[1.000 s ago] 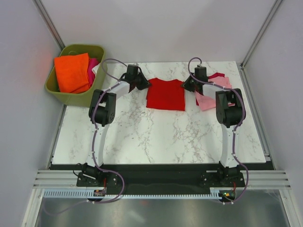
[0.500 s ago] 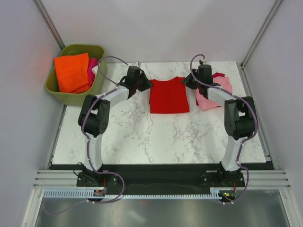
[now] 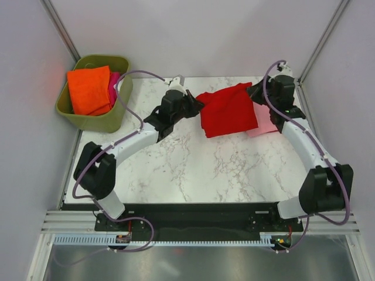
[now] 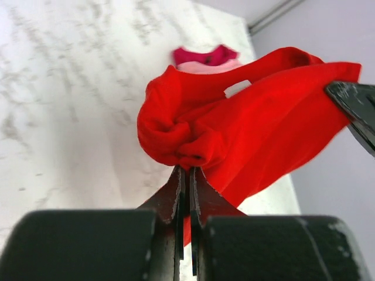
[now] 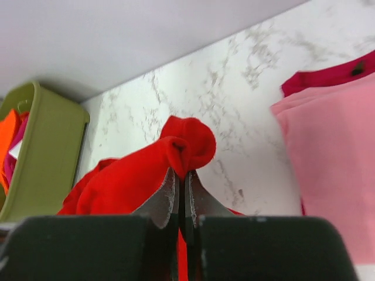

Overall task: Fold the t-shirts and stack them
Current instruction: Neatly place the folded tshirt to the corner

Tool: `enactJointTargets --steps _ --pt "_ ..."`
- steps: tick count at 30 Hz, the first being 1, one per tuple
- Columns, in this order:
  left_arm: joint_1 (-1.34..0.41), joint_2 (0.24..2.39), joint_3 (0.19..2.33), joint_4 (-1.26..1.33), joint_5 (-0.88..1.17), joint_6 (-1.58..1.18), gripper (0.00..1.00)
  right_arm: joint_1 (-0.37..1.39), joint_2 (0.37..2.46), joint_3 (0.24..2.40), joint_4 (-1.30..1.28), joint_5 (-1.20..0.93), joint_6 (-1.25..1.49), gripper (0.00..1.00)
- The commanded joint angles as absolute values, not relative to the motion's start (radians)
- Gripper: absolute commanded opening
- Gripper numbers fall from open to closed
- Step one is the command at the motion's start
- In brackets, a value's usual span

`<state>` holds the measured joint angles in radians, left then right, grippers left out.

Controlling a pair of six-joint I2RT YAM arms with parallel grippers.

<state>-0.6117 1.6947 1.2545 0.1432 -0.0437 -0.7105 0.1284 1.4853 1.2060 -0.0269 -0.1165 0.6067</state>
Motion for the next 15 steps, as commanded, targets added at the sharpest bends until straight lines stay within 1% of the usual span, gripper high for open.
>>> enactJointTargets --steps 1,4,9,12,15 --pt "-0.701 1.608 1.233 0.233 -0.123 -0.747 0.02 0.060 1.368 1.198 -0.090 -0.028 0.575 0.00" --pt "-0.764 1.629 1.249 0.265 -0.149 -0.747 0.02 -0.020 1.350 1.230 -0.158 -0.014 0.555 0.00" --pt "-0.828 1.736 1.342 0.285 -0.158 -0.759 0.02 -0.176 1.402 1.301 -0.230 -0.113 0.554 0.00" --pt "-0.896 1.819 1.452 0.308 -0.218 -0.712 0.02 -0.233 1.440 1.351 -0.259 -0.117 0.542 0.00" --pt "-0.923 1.911 1.556 0.314 -0.233 -0.690 0.02 -0.273 1.494 1.387 -0.273 -0.129 0.540 0.00"
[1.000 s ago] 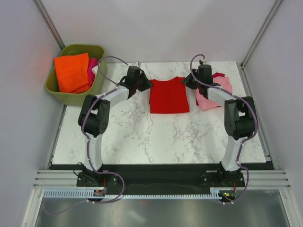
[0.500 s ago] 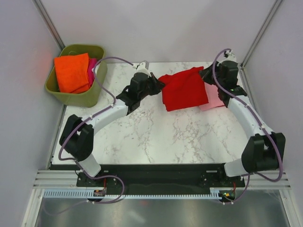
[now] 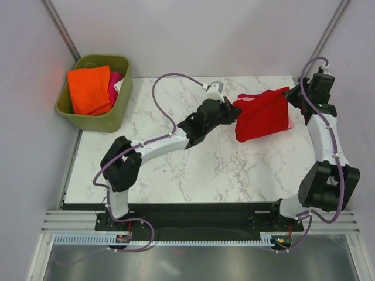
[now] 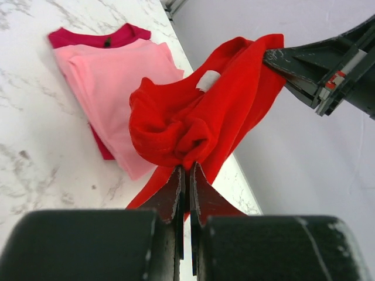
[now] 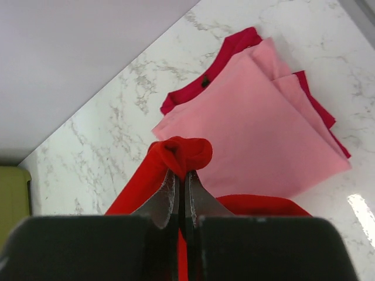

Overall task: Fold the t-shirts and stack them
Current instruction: Neatly place the folded tshirt to the corner

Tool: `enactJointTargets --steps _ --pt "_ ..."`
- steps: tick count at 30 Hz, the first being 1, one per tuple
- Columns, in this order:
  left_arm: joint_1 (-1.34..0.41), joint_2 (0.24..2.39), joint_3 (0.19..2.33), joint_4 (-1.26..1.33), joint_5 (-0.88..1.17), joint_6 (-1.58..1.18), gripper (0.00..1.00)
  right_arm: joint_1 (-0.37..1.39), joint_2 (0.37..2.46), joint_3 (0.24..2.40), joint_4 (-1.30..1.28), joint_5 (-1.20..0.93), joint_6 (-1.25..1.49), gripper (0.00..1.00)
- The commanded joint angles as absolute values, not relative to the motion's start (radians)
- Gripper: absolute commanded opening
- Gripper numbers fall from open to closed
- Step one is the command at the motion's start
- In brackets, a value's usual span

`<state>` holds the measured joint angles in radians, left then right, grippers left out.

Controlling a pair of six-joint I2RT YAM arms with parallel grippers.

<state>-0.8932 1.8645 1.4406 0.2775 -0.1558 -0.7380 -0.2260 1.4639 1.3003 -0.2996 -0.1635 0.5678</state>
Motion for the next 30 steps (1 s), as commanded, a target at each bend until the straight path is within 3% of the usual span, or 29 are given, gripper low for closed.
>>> enactJointTargets --steps 1,30 --pt "-0.926 1.933 1.578 0.314 -0.230 -0.693 0.02 -0.281 1.512 1.394 -0.276 -0.150 0.540 0.00" --pt "-0.819 2.485 2.091 0.310 -0.193 -0.905 0.02 -0.344 2.032 1.767 -0.239 -0.261 0.618 0.00"
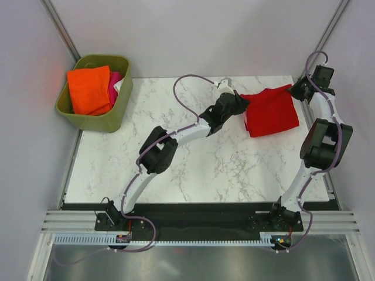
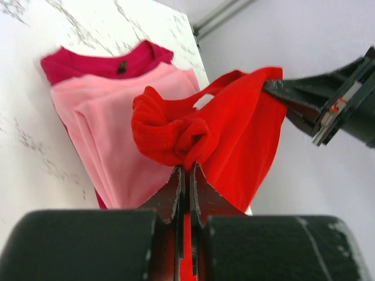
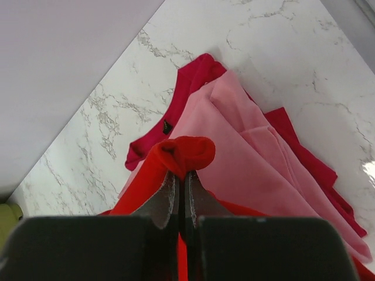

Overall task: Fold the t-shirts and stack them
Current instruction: Neatly place the folded tshirt to the corner

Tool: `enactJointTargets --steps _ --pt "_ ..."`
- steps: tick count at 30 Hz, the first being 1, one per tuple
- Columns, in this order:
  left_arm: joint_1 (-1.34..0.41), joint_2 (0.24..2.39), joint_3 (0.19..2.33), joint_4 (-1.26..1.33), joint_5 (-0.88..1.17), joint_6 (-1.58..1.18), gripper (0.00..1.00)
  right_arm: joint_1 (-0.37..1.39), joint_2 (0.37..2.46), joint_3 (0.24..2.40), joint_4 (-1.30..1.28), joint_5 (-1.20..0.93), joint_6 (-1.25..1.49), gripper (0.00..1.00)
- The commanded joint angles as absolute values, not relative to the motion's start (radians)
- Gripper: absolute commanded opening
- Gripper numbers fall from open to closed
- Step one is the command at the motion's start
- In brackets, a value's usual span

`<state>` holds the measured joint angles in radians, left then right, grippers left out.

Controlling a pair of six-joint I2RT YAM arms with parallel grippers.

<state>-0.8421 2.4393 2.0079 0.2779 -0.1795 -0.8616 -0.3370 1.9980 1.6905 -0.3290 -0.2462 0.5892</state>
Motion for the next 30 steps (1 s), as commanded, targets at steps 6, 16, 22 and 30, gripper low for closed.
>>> enactJointTargets --steps 6,16,22,30 --pt "-0.785 2.623 2.221 0.301 -0.184 -0.985 0.17 -0.328 2.256 1.942 -0.210 -0.359 0.647 0.21" --pt "-0.773 2.470 2.165 0.218 -0.241 -0.829 0.91 -0.302 2.175 1.888 -0.187 -0.262 0.546 0.97" --pt "-0.765 2.258 1.952 0.190 -0.287 -0.707 0.91 -0.279 1.968 1.787 -0.250 -0.065 0.413 0.97" --pt "-0.741 1.870 1.613 0.138 -0.377 -0.600 1.00 -0.255 1.677 1.556 -0.217 -0.121 0.347 0.97"
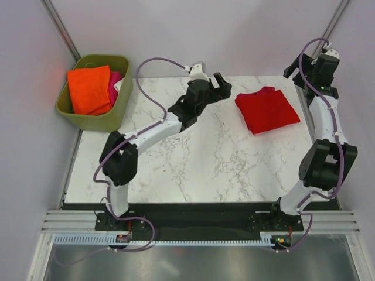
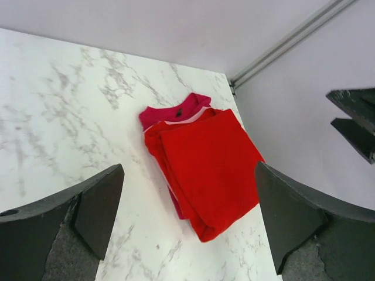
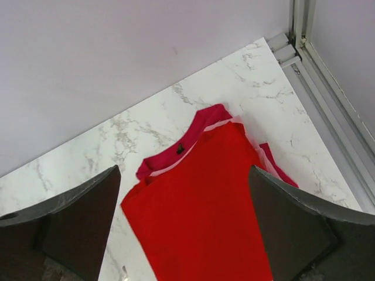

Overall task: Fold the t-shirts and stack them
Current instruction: Neatly place the folded tshirt to the corner

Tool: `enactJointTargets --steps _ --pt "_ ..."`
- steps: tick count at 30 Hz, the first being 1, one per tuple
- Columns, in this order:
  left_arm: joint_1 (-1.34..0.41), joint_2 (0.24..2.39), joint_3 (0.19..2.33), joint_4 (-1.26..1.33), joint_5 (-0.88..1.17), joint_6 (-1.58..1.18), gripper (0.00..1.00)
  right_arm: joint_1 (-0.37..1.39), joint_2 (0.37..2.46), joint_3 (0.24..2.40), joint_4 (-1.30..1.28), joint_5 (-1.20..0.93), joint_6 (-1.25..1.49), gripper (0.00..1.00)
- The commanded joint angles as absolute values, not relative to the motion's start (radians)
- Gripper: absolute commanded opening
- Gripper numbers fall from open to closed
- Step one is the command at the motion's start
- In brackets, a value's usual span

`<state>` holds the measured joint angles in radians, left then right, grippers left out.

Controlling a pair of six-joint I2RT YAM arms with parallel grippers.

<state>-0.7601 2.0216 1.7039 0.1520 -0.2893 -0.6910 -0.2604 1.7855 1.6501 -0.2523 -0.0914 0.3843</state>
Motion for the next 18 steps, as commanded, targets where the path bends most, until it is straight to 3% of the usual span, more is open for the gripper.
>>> enactJointTargets --steps 1,8,11,13,18 --pt "-0.733 1.835 1.544 0.129 -0.377 -0.595 1.00 -0.253 1.645 1.524 -0.203 -0.136 0.365 0.97" --pt "-0.651 1.468 1.165 0.095 -0.387 -0.581 1.00 -0.152 1.300 1.178 -0.141 -0.025 0.414 0.98" --pt "-0.627 1.309 0.999 0.095 -0.390 -0.560 1.00 -0.143 1.212 1.051 -0.112 -0.080 0.446 0.97" --pt "-0.618 1.232 0.898 0.089 -0.397 -0.551 1.00 -0.144 1.207 1.011 -0.086 -0.164 0.472 0.83" --pt "-0.611 1.010 0.744 0.031 -0.414 -0.554 1.00 -0.146 1.232 0.882 0.114 -0.431 0.673 0.65"
